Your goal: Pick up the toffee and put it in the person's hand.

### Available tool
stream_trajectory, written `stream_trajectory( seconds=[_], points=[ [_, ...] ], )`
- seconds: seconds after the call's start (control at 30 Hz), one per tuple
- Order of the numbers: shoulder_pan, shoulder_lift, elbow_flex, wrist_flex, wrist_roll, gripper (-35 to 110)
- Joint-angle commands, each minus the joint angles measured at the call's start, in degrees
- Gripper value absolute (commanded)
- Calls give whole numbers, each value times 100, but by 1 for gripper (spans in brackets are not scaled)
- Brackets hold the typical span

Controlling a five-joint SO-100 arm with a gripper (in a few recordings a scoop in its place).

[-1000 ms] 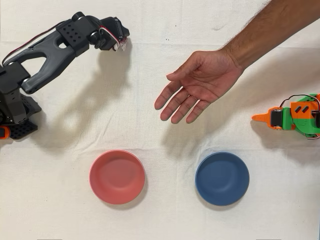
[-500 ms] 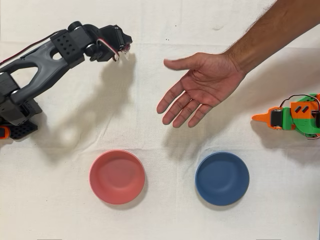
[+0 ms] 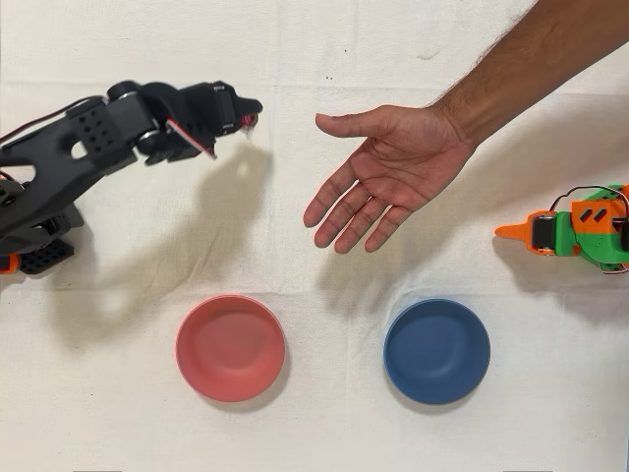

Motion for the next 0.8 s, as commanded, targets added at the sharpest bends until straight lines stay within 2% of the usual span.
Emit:
stream_trajectory(
  seconds=[0.0,0.53,0.77],
  points=[
    [229,914,26,-18,-53,17],
    [984,1890,149,-176,-316,17],
    [1143,1925,35,-545,-378,17]
  ],
)
